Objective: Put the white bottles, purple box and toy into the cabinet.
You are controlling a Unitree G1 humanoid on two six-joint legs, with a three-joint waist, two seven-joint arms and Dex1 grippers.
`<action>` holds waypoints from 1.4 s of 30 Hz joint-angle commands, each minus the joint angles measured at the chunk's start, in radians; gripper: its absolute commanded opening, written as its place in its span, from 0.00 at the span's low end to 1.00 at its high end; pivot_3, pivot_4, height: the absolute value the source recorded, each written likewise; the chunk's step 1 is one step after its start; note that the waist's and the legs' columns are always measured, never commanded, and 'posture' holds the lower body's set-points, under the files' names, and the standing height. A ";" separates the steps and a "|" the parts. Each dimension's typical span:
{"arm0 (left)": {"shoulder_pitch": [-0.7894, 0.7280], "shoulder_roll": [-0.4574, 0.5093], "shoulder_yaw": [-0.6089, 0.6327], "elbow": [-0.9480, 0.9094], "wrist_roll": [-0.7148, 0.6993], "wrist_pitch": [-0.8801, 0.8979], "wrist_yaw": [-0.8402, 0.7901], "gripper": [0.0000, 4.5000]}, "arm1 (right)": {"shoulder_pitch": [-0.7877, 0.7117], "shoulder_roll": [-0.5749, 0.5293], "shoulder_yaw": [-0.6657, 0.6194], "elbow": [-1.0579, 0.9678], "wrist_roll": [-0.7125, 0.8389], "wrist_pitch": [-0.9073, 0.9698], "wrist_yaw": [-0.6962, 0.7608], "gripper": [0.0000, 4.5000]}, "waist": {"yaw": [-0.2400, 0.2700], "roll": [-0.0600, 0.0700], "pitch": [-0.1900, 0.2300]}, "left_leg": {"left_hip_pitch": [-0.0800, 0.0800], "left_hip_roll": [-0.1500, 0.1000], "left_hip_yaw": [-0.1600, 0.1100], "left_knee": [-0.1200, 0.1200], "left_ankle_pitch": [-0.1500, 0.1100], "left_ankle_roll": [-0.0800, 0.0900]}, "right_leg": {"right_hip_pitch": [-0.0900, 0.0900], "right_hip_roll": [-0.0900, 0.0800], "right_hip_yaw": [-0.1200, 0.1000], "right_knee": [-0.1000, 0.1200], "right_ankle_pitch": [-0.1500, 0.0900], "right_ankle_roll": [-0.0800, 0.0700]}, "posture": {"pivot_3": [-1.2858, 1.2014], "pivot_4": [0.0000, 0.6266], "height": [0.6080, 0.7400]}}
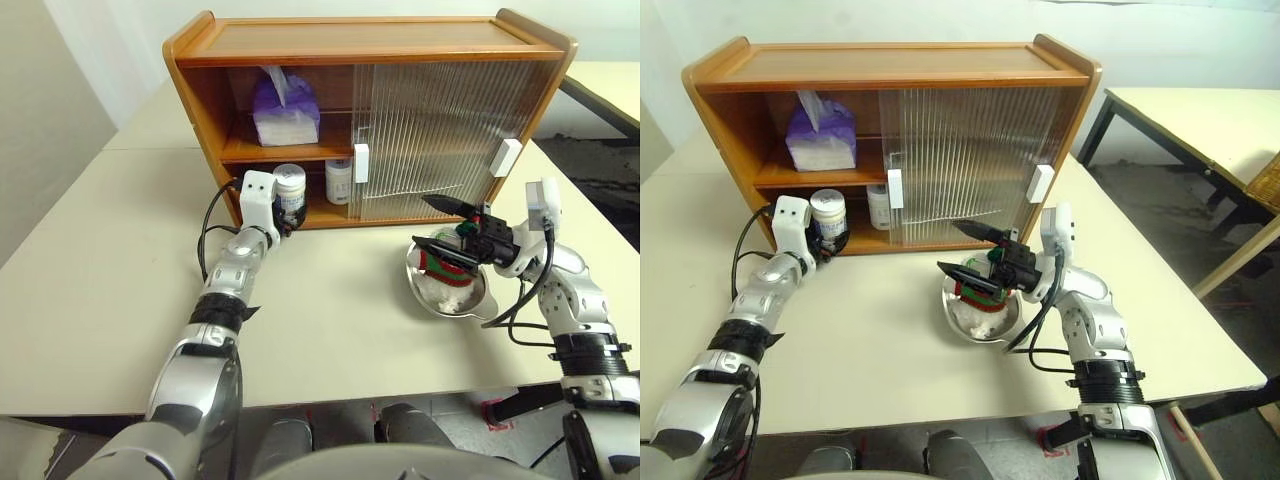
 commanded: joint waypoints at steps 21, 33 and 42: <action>-0.147 -0.006 0.044 0.261 0.026 -0.118 0.077 1.00 | 0.013 -0.013 0.001 -0.018 -0.011 -0.002 -0.005 1.00 | -0.019 -0.004 0.002 | 0.000 -0.002 0.000 0.003 0.002 0.001 | 0.002 0.000 0.000 0.000 0.001 0.004 | 0.46 0.00 1.00; 0.149 0.015 -0.009 -0.286 0.034 0.056 0.003 1.00 | -0.008 0.001 0.005 0.009 -0.015 -0.014 -0.004 1.00 | -0.022 -0.004 0.003 | 0.000 -0.003 0.001 0.002 0.003 -0.001 | 0.002 0.000 0.000 -0.001 0.001 0.002 | 0.46 0.00 1.00; 0.403 0.096 -0.052 -0.665 0.020 0.164 -0.129 0.72 | -0.015 0.001 0.005 0.020 -0.014 -0.014 -0.001 1.00 | -0.004 -0.004 0.003 | 0.000 -0.003 0.001 0.001 0.000 0.003 | 0.002 0.000 0.000 -0.001 -0.001 -0.001 | 0.48 0.00 1.00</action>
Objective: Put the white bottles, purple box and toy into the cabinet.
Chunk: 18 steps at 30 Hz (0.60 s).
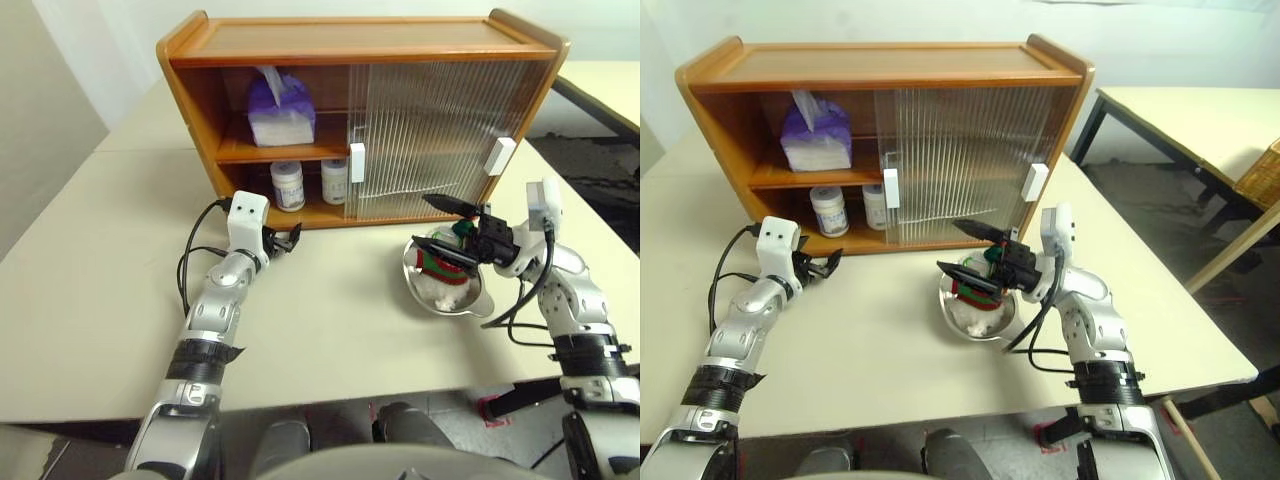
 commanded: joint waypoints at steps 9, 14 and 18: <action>-0.046 0.033 -0.222 -0.101 0.048 -0.149 -0.259 0.00 | -0.026 -0.001 0.008 0.035 -0.017 -0.010 0.015 1.00 | 0.014 0.000 0.000 | 0.001 0.001 -0.001 0.000 0.000 -0.001 | -0.001 -0.001 -0.001 0.002 0.002 -0.004 | 0.48 0.00 1.00; -0.154 0.002 -0.299 -0.040 0.118 -0.279 -0.260 0.00 | -0.008 -0.004 0.004 0.009 -0.015 -0.005 0.005 1.00 | 0.018 0.000 0.000 | 0.001 0.001 0.000 0.002 0.000 0.000 | 0.000 -0.001 -0.001 0.002 0.002 -0.004 | 0.47 0.00 1.00; -0.235 -0.036 -0.303 0.036 0.134 -0.342 -0.237 0.00 | 0.007 -0.007 0.001 -0.004 -0.013 -0.002 0.000 1.00 | 0.009 0.000 0.000 | 0.001 0.001 0.000 0.003 -0.001 0.001 | 0.000 -0.001 -0.001 0.002 0.002 -0.003 | 0.47 0.00 1.00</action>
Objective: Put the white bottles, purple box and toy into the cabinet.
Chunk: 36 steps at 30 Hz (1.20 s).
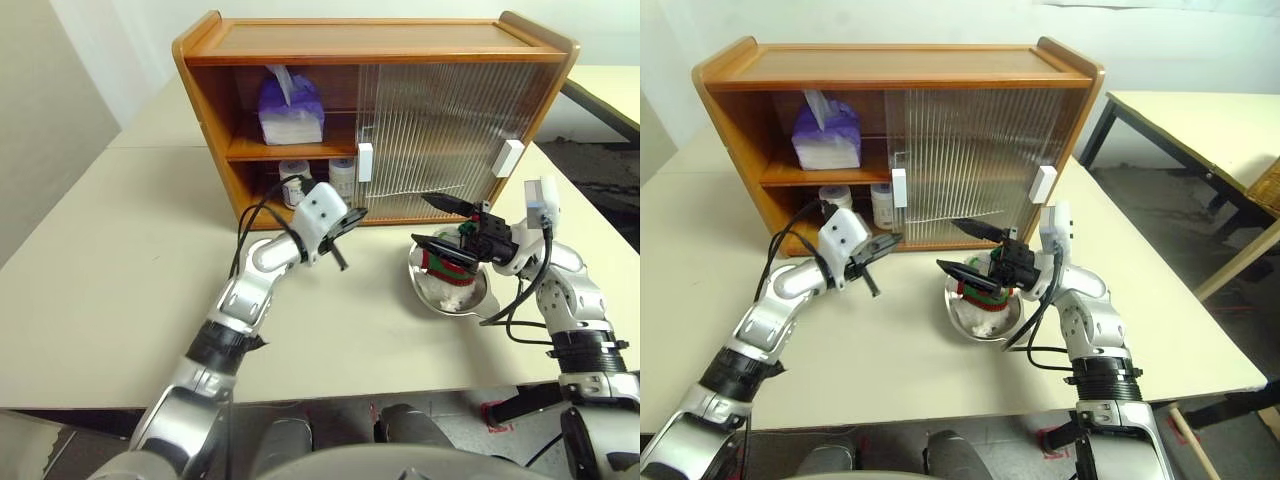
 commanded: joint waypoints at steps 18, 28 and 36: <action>-0.224 -0.059 0.019 0.245 0.169 -0.001 0.214 0.00 | 0.028 -0.003 0.007 -0.035 -0.013 -0.002 -0.017 1.00 | -0.025 0.000 0.000 | -0.001 -0.001 0.000 0.000 -0.001 0.002 | 0.002 0.000 0.001 -0.004 0.000 0.006 | 0.46 0.00 1.00; -0.137 -0.002 0.072 0.114 0.155 0.093 0.263 0.00 | 0.010 0.008 0.015 -0.008 -0.018 -0.011 -0.004 1.00 | -0.047 0.000 0.000 | 0.001 -0.001 0.001 0.001 -0.001 0.002 | 0.002 0.000 0.000 -0.004 0.001 0.011 | 0.47 0.00 1.00; -0.102 0.078 0.120 0.066 0.140 0.128 0.272 0.00 | -0.007 0.010 0.027 0.020 -0.024 -0.018 0.012 1.00 | -0.047 0.000 0.001 | 0.002 0.000 0.001 0.001 0.000 0.000 | 0.002 0.000 0.000 -0.003 0.004 0.006 | 0.48 0.00 1.00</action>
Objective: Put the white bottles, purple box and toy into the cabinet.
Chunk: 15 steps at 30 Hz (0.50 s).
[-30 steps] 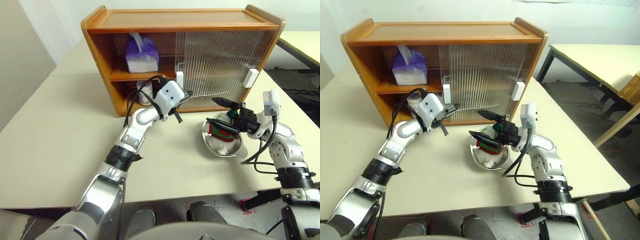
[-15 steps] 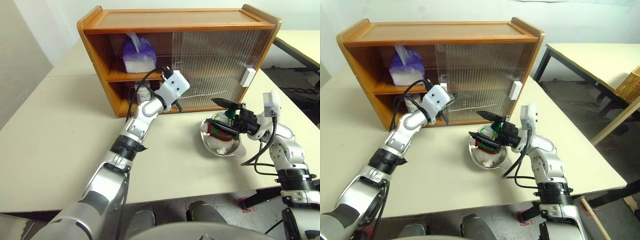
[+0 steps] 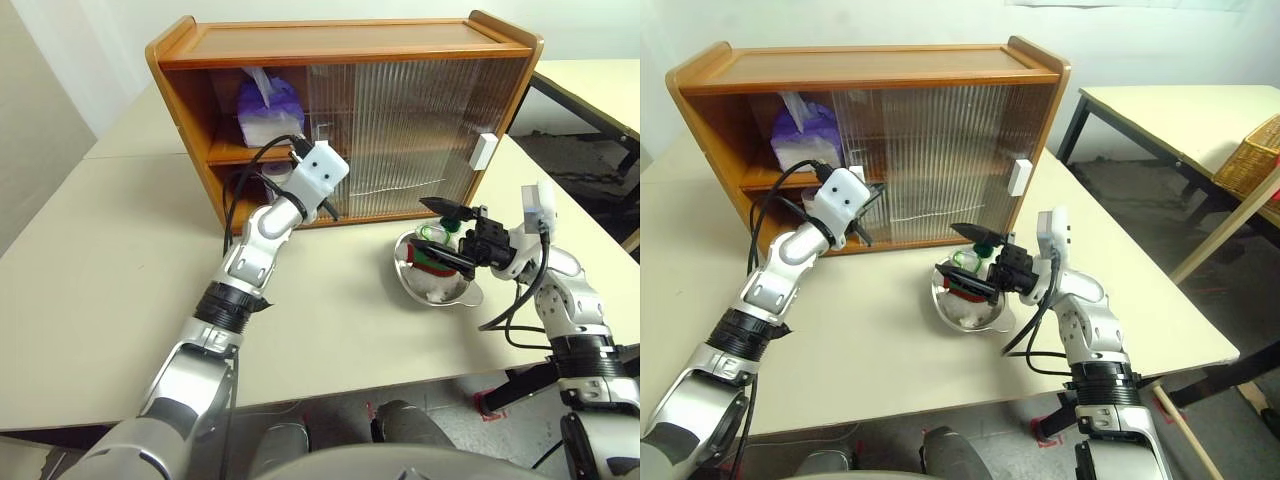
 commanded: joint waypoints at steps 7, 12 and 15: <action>0.083 0.088 0.128 -0.084 -0.011 0.083 0.038 0.00 | -0.018 0.009 0.014 0.020 -0.023 -0.011 0.014 1.00 | 0.003 0.000 0.000 | 0.001 0.000 0.000 -0.001 0.002 -0.003 | -0.002 0.000 0.000 0.003 0.001 -0.001 | 0.49 0.00 1.00; 0.119 0.106 0.157 -0.118 -0.010 0.108 0.043 0.00 | -0.023 0.009 0.014 0.028 -0.026 -0.011 0.020 1.00 | 0.014 0.000 0.000 | 0.001 0.000 -0.001 -0.001 0.003 -0.004 | -0.002 0.000 0.000 0.003 0.002 -0.003 | 0.49 0.00 1.00; 0.149 0.127 0.184 -0.146 -0.014 0.128 0.047 0.00 | -0.031 0.008 0.014 0.039 -0.028 -0.012 0.024 1.00 | 0.015 0.000 0.000 | 0.001 0.000 -0.001 -0.002 0.003 -0.004 | -0.003 0.000 0.000 0.003 0.005 -0.009 | 0.49 0.00 1.00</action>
